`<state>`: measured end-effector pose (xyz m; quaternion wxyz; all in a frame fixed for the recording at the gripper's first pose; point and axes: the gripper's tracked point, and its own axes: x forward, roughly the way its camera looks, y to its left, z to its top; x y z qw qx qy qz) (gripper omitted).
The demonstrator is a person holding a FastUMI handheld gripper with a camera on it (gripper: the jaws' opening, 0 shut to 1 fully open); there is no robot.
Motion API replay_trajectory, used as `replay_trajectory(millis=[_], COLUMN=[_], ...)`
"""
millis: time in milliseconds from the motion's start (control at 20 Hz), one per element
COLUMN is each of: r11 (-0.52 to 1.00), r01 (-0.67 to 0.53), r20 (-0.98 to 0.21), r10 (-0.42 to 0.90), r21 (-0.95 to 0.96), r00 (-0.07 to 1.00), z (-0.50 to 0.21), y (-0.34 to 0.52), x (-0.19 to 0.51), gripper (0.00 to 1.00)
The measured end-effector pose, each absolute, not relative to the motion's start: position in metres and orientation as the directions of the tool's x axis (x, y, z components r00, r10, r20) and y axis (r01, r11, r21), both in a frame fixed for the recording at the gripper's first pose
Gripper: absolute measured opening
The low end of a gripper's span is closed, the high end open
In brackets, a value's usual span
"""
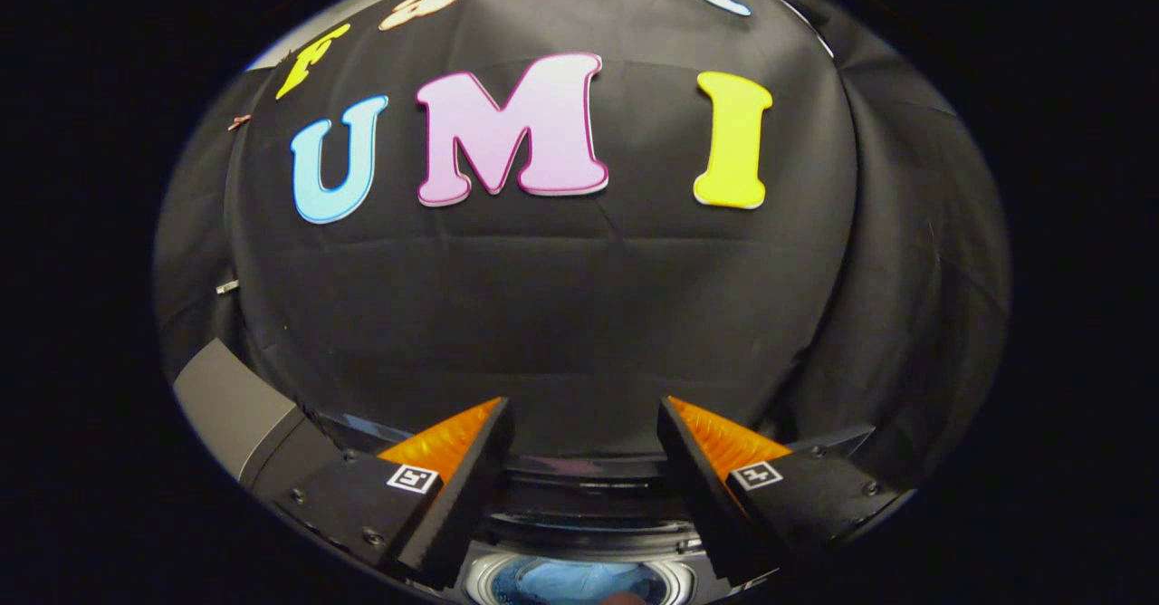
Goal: Put the clothes into the washing machine and then close the washing machine lid.
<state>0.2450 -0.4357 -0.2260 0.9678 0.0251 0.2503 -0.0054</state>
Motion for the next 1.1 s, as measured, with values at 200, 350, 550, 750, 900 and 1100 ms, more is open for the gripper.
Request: replay_trajectory(millis=[200, 350, 550, 750, 900, 1100], r11=[0.999, 0.999, 0.999, 0.997, 0.995, 0.993], r01=[0.016, 0.01, 0.03, 0.072, 0.095, 0.119], r20=[-0.49, -0.485, -0.477, -0.496, -0.495, -0.492], r10=[0.001, 0.007, -0.015, -0.061, -0.088, -0.116], r21=[0.031, 0.033, 0.024, 0.003, -0.011, -0.025], r00=[0.872, 0.875, 0.879, 0.866, 0.864, 0.863], z=[-0.224, -0.222, -0.221, -0.221, -0.218, -0.218], y=[-0.435, -0.433, -0.432, -0.434, -0.432, -0.43], x=[0.237, 0.237, 0.231, 0.218, 0.202, 0.181], gripper=[1.0, 1.0, 1.0, 1.0, 1.0, 1.0])
